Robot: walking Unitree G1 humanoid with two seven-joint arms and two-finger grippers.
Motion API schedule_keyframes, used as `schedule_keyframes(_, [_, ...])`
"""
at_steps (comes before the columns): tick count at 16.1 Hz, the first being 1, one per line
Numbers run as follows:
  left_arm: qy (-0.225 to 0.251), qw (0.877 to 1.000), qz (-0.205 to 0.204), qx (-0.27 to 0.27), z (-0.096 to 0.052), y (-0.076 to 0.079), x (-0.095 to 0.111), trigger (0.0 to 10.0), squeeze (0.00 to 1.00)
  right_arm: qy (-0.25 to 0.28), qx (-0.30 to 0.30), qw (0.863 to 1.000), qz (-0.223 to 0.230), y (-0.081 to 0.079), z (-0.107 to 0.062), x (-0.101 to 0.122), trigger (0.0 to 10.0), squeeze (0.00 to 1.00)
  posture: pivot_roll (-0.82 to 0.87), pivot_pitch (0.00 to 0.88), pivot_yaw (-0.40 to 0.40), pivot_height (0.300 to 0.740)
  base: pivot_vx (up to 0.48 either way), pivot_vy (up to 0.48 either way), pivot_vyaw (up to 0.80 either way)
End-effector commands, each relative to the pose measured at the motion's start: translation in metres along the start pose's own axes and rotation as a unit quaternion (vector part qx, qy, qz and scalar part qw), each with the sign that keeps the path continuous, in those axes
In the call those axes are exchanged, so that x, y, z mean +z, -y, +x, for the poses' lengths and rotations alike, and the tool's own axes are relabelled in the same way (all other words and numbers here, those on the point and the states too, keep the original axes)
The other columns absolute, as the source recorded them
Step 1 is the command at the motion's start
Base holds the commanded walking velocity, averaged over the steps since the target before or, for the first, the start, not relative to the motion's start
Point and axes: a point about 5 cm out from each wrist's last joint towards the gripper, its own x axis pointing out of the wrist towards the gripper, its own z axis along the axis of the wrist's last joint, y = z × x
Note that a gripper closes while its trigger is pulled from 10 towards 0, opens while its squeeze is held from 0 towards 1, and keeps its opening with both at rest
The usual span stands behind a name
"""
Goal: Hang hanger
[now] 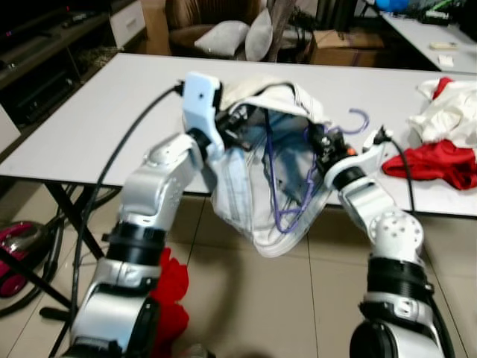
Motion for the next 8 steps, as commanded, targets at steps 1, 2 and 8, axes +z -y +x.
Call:
schedule_keyframes(1, [-0.048,0.998,-0.016,-0.046,0.009,0.018,-0.016,0.9,0.00,0.056,-0.061,0.994,0.069,0.022,0.005,0.013,10.0,0.00,0.07,0.000,0.046,0.740,0.000,0.000,0.00])
schedule_keyframes(2, [-0.059,0.996,-0.030,-0.062,0.012,0.027,-0.024,1.8,0.00,0.067,-0.081,0.991,0.089,0.030,0.006,0.013,10.0,0.00,0.06,0.000,0.051,0.740,0.000,0.000,0.00])
schedule_keyframes(8, [-0.054,0.990,-0.074,-0.110,0.016,0.059,-0.032,10.0,0.29,0.092,-0.097,0.984,0.118,0.030,0.012,0.010,10.0,0.00,0.05,0.000,0.061,0.740,0.000,0.000,0.00])
